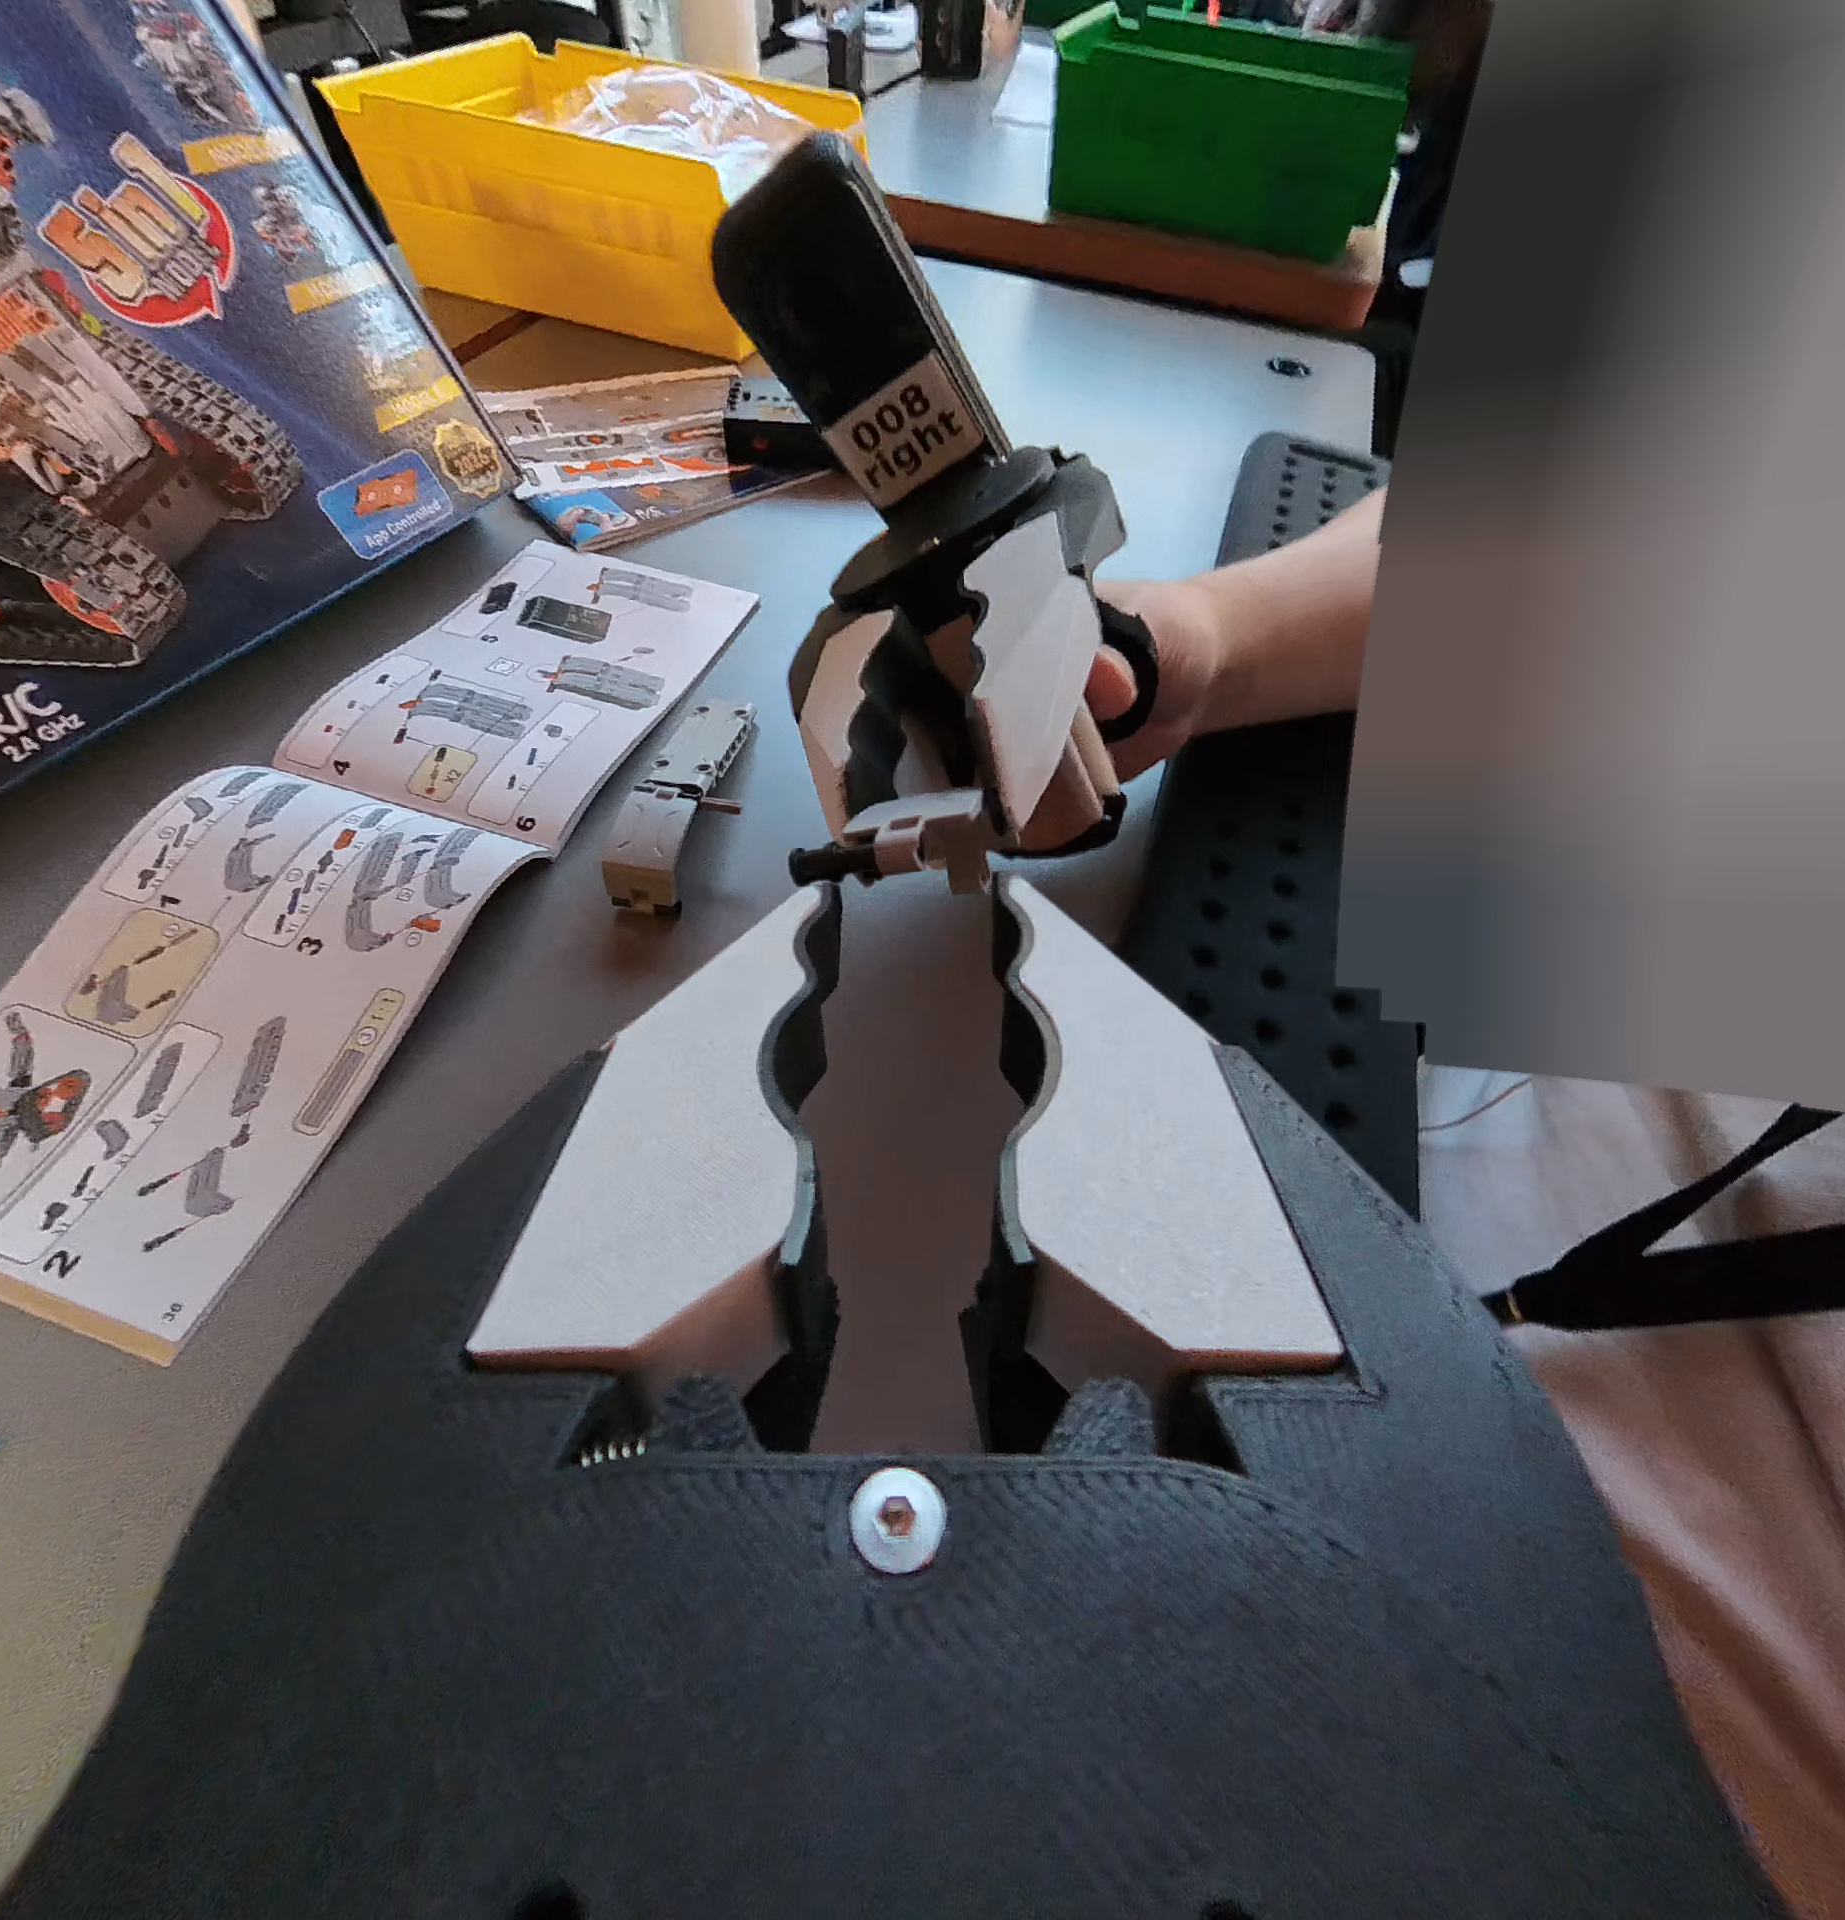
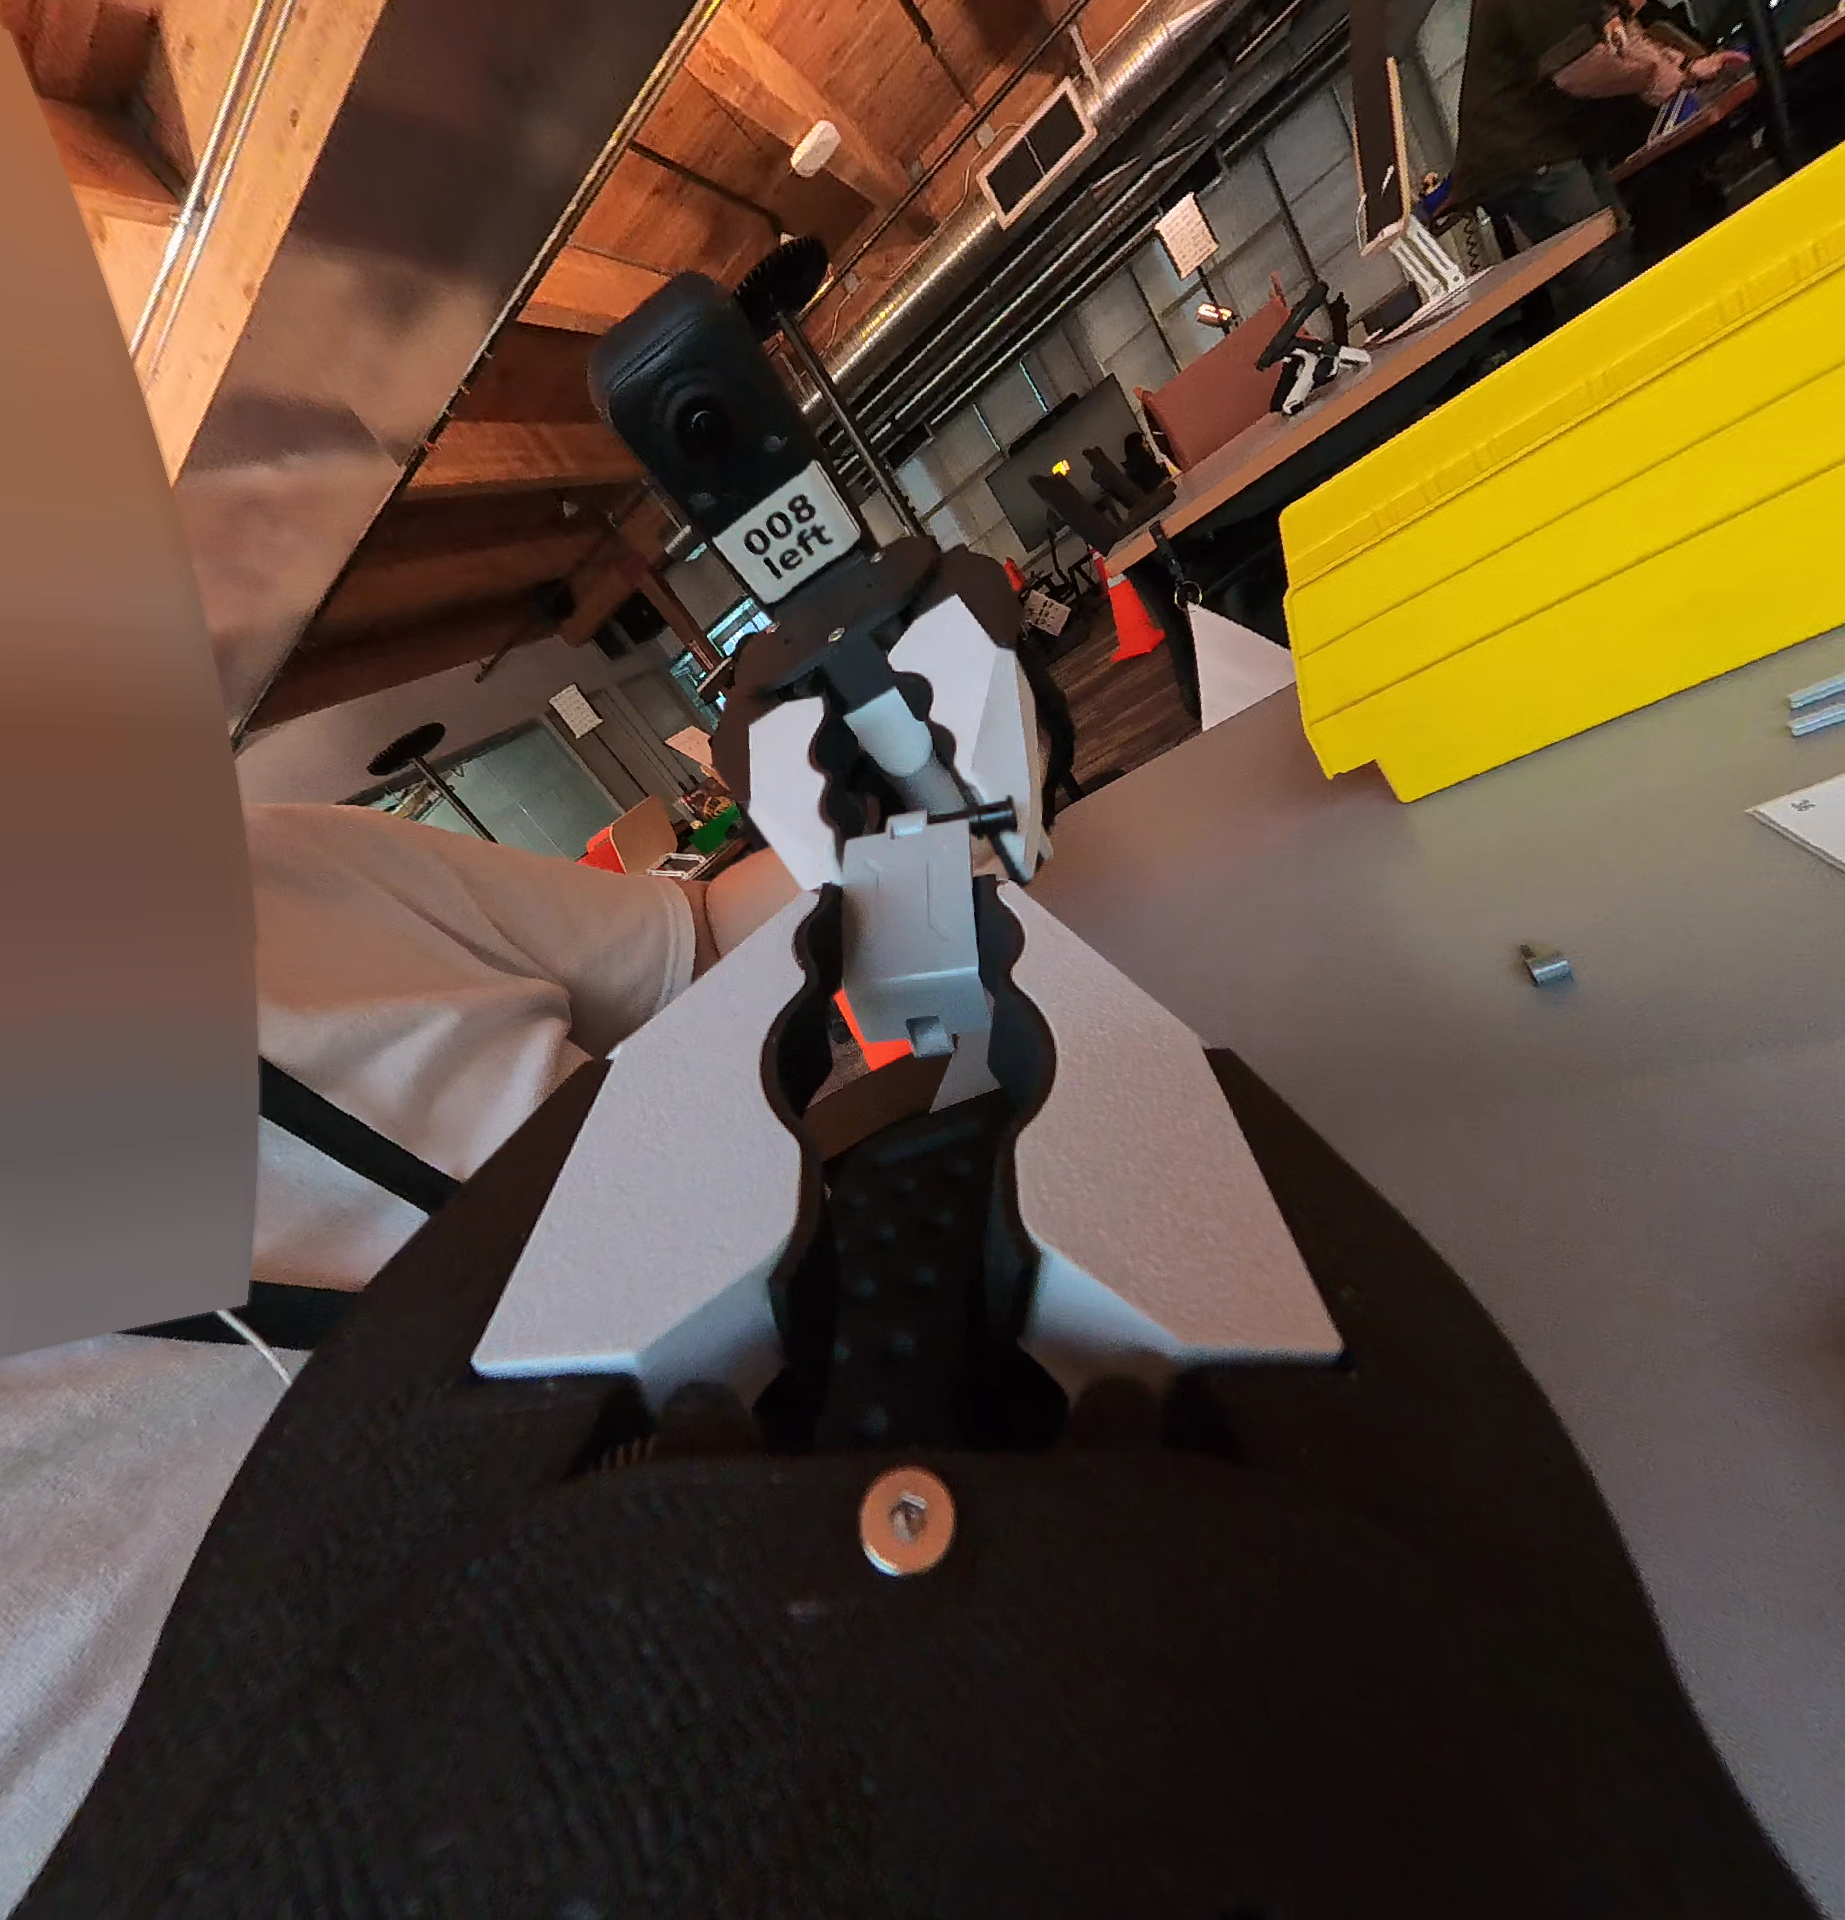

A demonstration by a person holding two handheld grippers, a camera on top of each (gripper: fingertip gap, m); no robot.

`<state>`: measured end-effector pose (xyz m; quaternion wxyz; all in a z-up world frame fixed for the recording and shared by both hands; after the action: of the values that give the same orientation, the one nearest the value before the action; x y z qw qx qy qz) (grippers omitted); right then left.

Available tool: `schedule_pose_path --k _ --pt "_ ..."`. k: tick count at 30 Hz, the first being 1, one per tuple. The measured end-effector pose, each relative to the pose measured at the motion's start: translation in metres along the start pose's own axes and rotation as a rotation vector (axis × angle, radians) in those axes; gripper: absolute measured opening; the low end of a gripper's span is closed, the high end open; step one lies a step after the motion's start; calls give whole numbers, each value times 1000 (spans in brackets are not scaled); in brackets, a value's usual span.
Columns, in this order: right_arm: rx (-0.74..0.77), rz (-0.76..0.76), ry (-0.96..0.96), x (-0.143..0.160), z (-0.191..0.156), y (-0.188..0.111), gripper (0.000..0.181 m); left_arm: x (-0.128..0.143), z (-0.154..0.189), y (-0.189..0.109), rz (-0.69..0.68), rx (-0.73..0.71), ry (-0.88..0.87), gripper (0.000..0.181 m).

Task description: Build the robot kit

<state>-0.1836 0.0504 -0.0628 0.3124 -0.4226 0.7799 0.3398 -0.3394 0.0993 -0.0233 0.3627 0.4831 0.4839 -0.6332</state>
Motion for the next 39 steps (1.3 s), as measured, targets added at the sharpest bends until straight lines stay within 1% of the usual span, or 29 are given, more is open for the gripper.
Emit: schedule_pose_path --k 2,3,7,9,12,14,15,18,22,25,28,31,33,39 --pt "3 -4 -13 0 -1 0 25 0 -1 2 30 -33 -28 29" --pt "9 -11 -24 0 -1 0 25 0 -2 2 37 -47 -33 26" --pt "18 -24 -80 -1 -4 0 25 -2 -1 0 63 -55 -3 41" --pt "28 -51 -128 -1 -6 0 25 -2 -1 -3 56 -59 28 43" --pt "38 -85 -221 0 -10 2 25 -2 1 -5 39 -46 58 42" --pt "48 -101 -261 1 -11 3 25 -2 3 -5 31 -16 67 38" --pt "51 -105 -278 1 -12 3 25 -2 4 -6 33 -11 73 39" --pt "45 -127 -342 3 -17 5 25 -7 8 -9 77 9 118 38" --pt "51 -142 -439 5 -24 8 25 -9 10 -10 44 23 158 37" --pt "54 -129 -429 4 -24 8 25 -10 11 -10 43 35 161 35" --pt "54 -114 -400 2 -22 6 25 -9 11 -10 34 39 176 39" --pt "58 -128 -423 4 -24 8 25 -9 10 -8 39 25 174 34" --pt "66 -139 -442 5 -24 8 25 -7 11 -7 32 31 169 34" --pt "42 -112 -411 3 -25 8 25 -11 12 -8 46 28 184 33"
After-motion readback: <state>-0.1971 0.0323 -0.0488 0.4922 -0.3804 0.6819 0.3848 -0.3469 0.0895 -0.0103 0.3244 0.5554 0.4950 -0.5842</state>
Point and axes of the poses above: each gripper's, where its closed fingertips meet, y out along the fingers, x out of its underside, z = x × y across the jaws, the point moved 9 cm from there along -y, back along the fingers, and after that the axes turned 7 degrees about z, right-handed, at the moved point
